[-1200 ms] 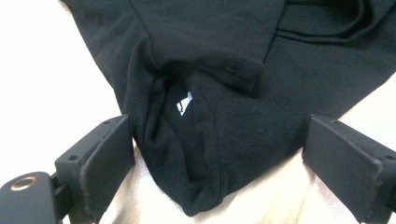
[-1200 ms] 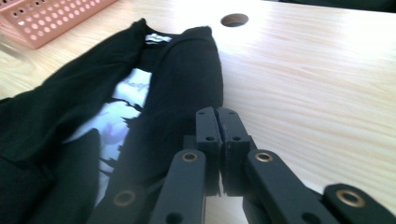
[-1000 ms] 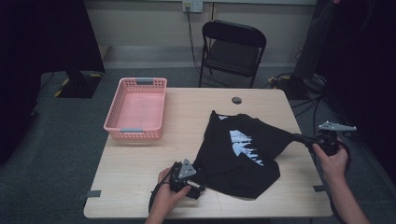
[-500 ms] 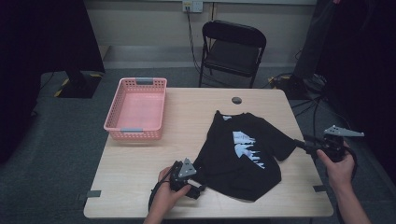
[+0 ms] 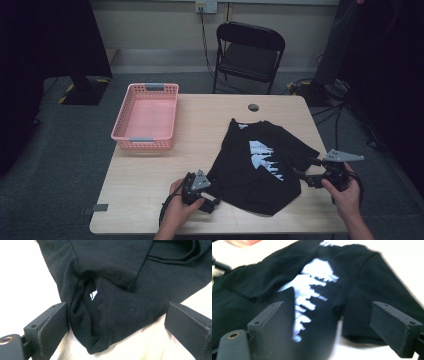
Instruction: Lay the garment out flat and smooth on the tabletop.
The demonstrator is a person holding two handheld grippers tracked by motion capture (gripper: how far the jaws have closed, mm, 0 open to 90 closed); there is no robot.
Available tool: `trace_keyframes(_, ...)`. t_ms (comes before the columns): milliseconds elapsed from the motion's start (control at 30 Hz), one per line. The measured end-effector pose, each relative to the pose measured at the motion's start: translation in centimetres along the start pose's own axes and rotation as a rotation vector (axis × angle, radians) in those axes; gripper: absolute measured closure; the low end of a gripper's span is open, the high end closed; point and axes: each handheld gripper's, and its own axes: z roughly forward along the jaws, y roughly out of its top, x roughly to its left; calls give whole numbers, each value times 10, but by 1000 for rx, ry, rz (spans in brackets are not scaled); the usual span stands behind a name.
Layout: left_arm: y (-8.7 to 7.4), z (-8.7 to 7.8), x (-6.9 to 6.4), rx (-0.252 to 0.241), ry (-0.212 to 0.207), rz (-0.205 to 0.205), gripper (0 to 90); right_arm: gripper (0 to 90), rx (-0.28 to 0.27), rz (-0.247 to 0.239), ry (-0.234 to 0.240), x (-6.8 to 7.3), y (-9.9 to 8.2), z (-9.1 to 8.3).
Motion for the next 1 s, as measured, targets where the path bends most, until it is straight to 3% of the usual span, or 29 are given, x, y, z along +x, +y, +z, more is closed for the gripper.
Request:
trace_keyframes(433, 0, 0, 0, 0, 2, -1, 51, 126, 95, -53, -1, 18, -28, 12)
trace_keyframes(667, 0, 0, 0, 0, 2, -1, 51, 126, 137, -63, -7, 20, -43, 18)
trace_keyframes(1000, 0, 0, -1, 0, 5, -2, 49, 111, 149, -99, -13, 22, -49, 21)
